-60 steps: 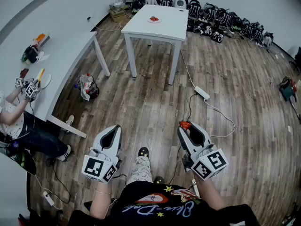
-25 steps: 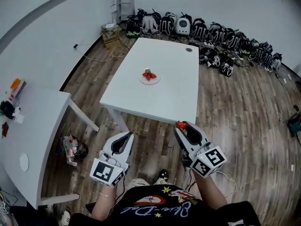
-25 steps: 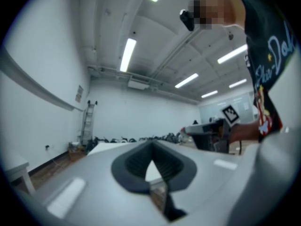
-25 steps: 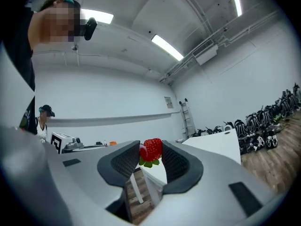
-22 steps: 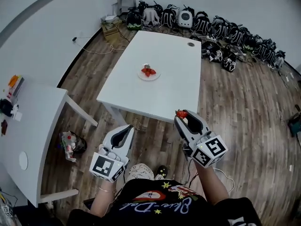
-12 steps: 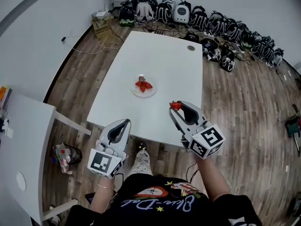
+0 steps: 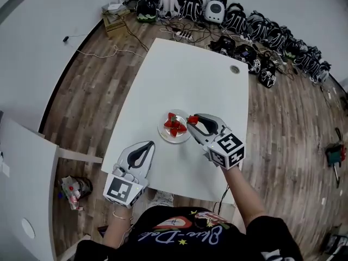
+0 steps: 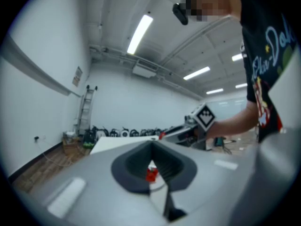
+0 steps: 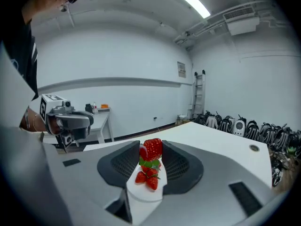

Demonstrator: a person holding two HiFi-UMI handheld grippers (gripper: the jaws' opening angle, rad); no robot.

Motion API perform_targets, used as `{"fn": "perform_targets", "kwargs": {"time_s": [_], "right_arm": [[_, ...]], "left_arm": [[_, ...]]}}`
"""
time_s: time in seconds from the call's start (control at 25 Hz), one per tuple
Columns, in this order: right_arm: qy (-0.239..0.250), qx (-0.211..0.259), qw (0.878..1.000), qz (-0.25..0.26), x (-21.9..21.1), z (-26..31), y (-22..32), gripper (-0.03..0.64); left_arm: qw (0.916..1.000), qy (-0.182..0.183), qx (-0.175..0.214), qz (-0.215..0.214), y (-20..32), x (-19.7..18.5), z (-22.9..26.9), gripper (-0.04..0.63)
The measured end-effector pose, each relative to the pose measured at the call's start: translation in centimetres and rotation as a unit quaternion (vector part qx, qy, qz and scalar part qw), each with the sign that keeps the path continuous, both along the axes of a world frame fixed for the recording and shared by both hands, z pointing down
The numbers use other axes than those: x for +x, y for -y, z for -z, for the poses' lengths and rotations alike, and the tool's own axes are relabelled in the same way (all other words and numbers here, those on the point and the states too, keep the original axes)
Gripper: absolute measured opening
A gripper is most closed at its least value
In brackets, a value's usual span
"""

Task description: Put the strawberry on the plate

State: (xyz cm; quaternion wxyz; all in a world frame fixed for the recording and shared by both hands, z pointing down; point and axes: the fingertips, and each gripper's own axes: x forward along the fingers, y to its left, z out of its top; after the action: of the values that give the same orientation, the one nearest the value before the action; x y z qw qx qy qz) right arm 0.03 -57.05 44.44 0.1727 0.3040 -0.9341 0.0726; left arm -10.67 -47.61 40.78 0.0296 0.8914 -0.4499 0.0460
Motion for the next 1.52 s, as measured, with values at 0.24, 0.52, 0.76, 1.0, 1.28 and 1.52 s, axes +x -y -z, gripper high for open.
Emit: {"fn": "perform_targets", "kwargs": {"time_s": [0.24, 0.52, 0.76, 1.0, 1.28, 1.52], "right_arm": [[-0.089, -0.061, 0.993, 0.048, -1.7, -7.8, 5.2, 0.153], [-0.13, -0.126, 0.981, 0.069, -2.2, -13.0, 7.1, 0.153], [-0.109, -0.156, 0.98, 0.065, -2.6, -14.3, 7.5, 0.153], [-0.098, -0.158, 0.979, 0.078, -2.8, -14.3, 7.1, 0.155], [-0.081, -0.156, 0.981, 0.081, -2.6, -13.5, 7.1, 0.155], [-0.012, -0.11, 0.994, 0.022, -0.7, -8.2, 8.1, 0.155]], "left_arm": [[0.9992, -0.006, -0.032, 0.023, 3.5, -3.3, -2.2, 0.0], [0.9981, -0.008, -0.047, 0.039, 6.4, -5.4, -3.9, 0.0], [0.9983, -0.012, -0.05, 0.028, 8.0, -4.9, -3.9, 0.0], [0.9981, -0.015, -0.05, 0.034, 8.5, -5.5, -3.7, 0.0], [0.9982, -0.019, -0.047, 0.031, 9.0, -5.3, -3.3, 0.0], [0.9988, -0.015, -0.04, 0.022, 9.2, -4.9, -2.9, 0.0]]}}
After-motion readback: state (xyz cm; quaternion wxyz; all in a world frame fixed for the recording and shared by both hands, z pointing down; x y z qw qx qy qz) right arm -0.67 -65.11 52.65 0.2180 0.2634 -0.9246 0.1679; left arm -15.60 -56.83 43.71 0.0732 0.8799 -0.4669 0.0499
